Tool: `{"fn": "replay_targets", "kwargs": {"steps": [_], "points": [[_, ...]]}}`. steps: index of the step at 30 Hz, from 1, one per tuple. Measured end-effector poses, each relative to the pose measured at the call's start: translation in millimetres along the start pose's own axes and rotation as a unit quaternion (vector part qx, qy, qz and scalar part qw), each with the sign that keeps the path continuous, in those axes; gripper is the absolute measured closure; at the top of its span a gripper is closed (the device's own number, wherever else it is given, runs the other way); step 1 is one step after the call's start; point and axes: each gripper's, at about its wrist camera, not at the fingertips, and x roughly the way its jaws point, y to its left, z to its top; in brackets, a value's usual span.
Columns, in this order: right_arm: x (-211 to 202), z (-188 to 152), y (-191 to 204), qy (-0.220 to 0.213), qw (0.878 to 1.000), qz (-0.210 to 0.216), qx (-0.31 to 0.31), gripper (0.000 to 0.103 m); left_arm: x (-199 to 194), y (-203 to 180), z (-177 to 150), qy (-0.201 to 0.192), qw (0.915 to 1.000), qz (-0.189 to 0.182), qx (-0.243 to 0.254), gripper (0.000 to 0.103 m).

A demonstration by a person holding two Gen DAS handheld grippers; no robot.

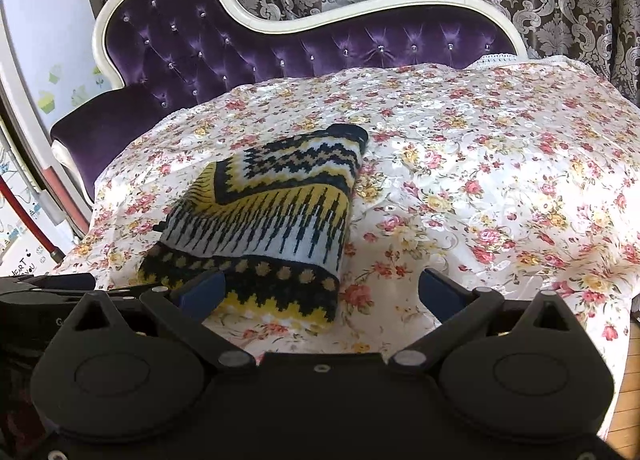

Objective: Fold small clothes

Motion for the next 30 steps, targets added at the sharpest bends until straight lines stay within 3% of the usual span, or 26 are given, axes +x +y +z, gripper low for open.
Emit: {"fn": "replay_targets", "kwargs": {"steps": [9,30], "points": [[1,-1,-7,0.002,1.000,-0.003,0.013,0.000,-4,3,0,-0.004,0.9999,0.015,0.002,0.006],[13,1,-3,0.015,1.000,0.005,0.012,0.000,4,5,4,0.009,0.9999,0.006,0.002,0.006]]}}
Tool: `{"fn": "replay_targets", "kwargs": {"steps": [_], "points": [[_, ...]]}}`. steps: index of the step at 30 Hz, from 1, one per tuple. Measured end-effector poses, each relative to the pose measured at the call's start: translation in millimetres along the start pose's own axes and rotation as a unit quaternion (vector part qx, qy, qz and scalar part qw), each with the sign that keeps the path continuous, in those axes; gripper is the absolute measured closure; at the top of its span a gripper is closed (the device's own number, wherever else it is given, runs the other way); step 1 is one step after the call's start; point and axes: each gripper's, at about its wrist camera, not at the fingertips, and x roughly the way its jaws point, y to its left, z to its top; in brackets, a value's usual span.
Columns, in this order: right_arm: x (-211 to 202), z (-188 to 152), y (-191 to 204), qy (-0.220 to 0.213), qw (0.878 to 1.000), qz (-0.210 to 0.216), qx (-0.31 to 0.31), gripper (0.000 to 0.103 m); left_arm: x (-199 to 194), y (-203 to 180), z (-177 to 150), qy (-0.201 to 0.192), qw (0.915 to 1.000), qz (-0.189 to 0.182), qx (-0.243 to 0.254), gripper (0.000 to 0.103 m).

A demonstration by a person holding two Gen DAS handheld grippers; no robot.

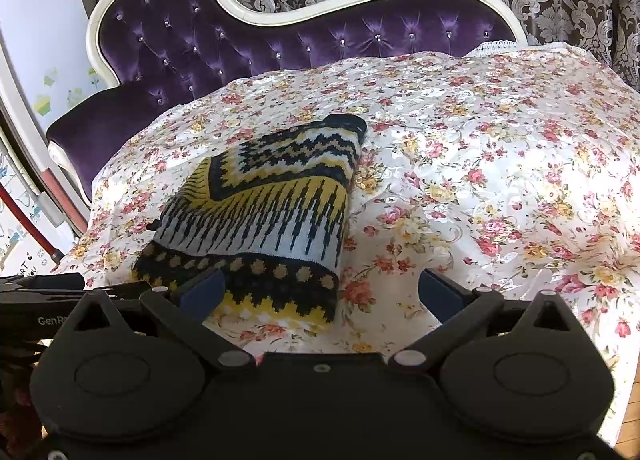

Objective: Fold small clothes

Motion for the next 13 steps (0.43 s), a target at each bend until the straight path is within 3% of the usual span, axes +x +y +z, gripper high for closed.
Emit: {"fn": "replay_targets", "kwargs": {"steps": [13], "points": [[13,1,4,0.018,1.000,0.005,0.000,0.000,12,4,3,0.013,0.9999,0.001,-0.002,0.006]]}}
